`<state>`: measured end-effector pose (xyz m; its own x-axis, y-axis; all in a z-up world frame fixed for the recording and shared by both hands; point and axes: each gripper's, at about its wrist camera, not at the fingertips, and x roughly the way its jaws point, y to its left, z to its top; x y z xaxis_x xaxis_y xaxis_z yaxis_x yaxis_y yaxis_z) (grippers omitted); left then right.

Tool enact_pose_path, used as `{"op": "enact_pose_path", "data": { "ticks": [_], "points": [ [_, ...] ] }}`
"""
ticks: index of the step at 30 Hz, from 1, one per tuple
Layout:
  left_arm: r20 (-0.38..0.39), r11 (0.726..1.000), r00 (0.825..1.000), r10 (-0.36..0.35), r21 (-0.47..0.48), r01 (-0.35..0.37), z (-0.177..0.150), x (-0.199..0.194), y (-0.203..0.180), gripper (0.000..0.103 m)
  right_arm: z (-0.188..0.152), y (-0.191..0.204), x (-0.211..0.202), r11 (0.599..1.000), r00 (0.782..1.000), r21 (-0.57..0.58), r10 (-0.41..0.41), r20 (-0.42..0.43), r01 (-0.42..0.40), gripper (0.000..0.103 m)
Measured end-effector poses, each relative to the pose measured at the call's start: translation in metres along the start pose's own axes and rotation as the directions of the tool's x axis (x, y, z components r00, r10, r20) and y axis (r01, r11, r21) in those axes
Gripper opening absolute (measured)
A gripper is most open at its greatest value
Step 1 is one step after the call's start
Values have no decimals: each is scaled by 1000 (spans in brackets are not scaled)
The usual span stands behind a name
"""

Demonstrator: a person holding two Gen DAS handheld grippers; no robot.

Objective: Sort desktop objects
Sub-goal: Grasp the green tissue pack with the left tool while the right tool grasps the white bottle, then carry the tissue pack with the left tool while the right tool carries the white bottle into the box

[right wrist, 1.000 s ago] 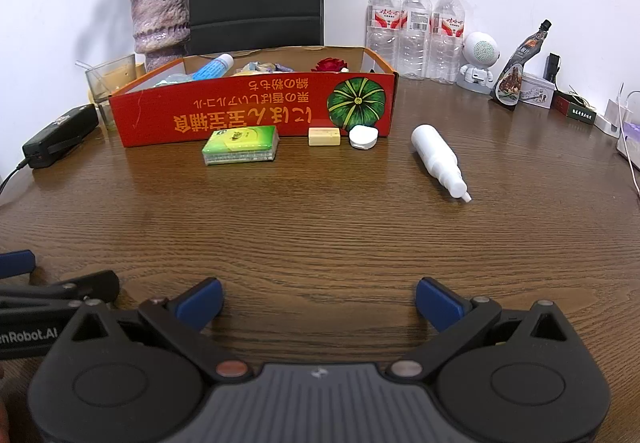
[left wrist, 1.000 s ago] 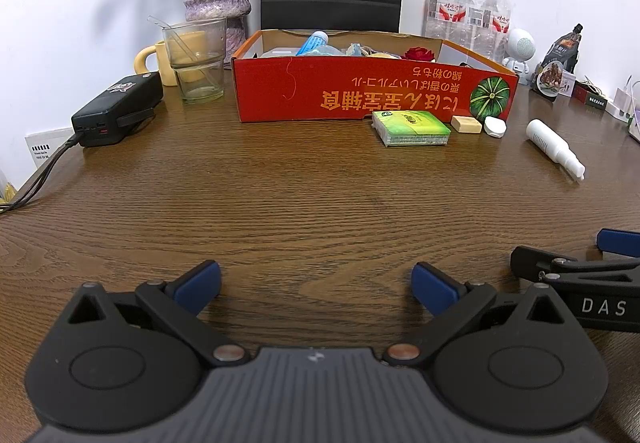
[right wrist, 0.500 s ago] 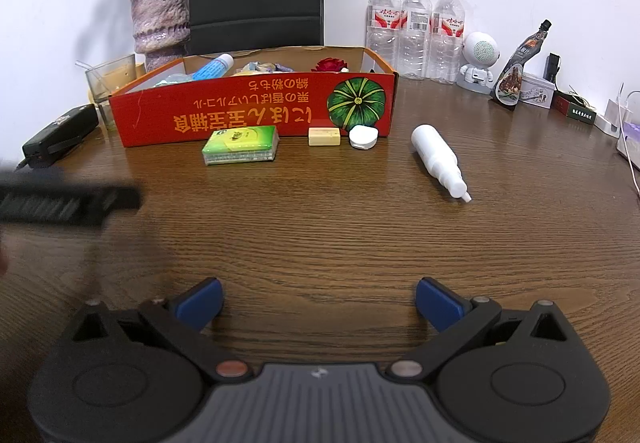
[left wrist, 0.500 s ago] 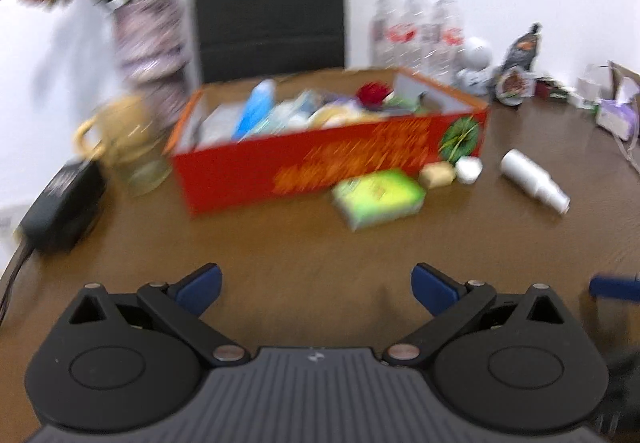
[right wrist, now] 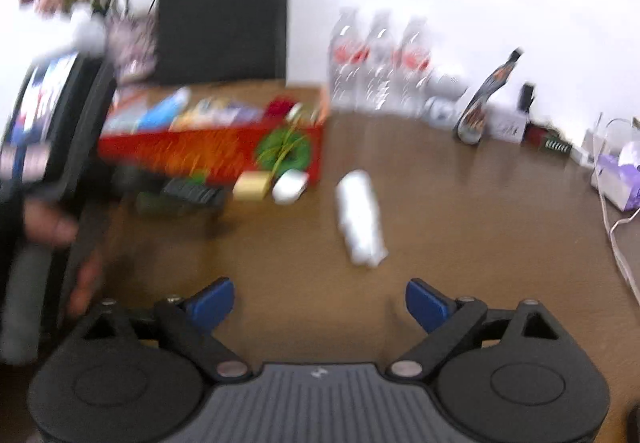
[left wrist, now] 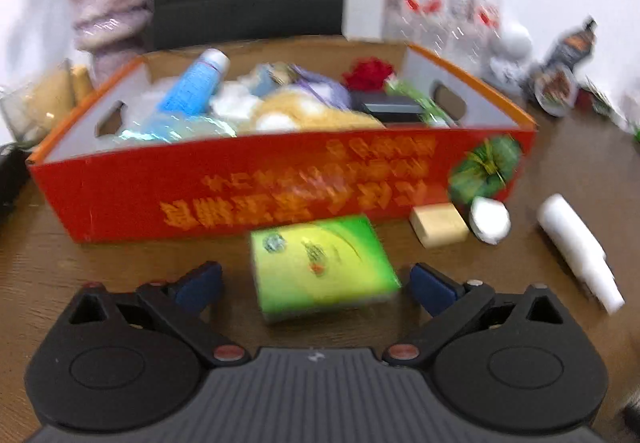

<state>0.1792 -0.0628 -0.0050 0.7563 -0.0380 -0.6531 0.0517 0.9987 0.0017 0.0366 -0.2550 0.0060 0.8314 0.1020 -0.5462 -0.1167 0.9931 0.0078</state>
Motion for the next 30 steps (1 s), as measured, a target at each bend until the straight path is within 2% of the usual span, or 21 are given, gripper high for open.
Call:
{"op": "enact_pose_path", "data": {
  "ticks": [1, 2, 4, 6, 8, 11, 13, 18, 24, 30],
  "points": [
    [15, 1000, 1000, 3, 7, -3, -1, -2, 0, 76, 7, -9, 2, 1000, 1000, 10, 11, 24, -12, 93],
    [26, 1000, 1000, 6, 15, -6, -2, -4, 0, 68, 15, -16, 8, 1000, 999, 20, 22, 36, -23, 93],
    [16, 999, 1000, 8, 31, -9, -3, -10, 1, 67, 31, -24, 32, 999, 1000, 33, 20, 17, -21, 93],
    [5, 999, 1000, 8, 45, -8, -5, -16, 3, 67, 47, -29, 60, 999, 1000, 43, 7, -24, -6, 88],
    [-17, 999, 1000, -12, 47, 13, -9, -24, 8, 66, 57, -31, 89, 999, 996, 43, 10, -94, -6, 65],
    [-18, 999, 1000, -25, 46, 26, -21, -47, 21, 66, 57, -32, 116, 999, 986, 33, -17, -164, 23, 50],
    [-5, 998, 1000, -30, 52, 31, -31, -65, 29, 66, 53, -34, 119, 999, 988, 50, -8, -155, 16, 49],
    [24, 992, 1000, -1, 129, -2, -65, -96, 26, 66, 33, -5, 93, 998, 988, 18, 62, -144, -60, 34],
    [42, 993, 999, -6, 115, 1, -98, -129, 31, 67, 2, 41, 44, 988, 981, -39, 140, -135, -146, 34],
    [35, 997, 999, -16, 72, 13, -117, -149, 36, 72, -26, 62, -8, 978, 971, -33, 200, -133, -206, 34]
  ]
}}
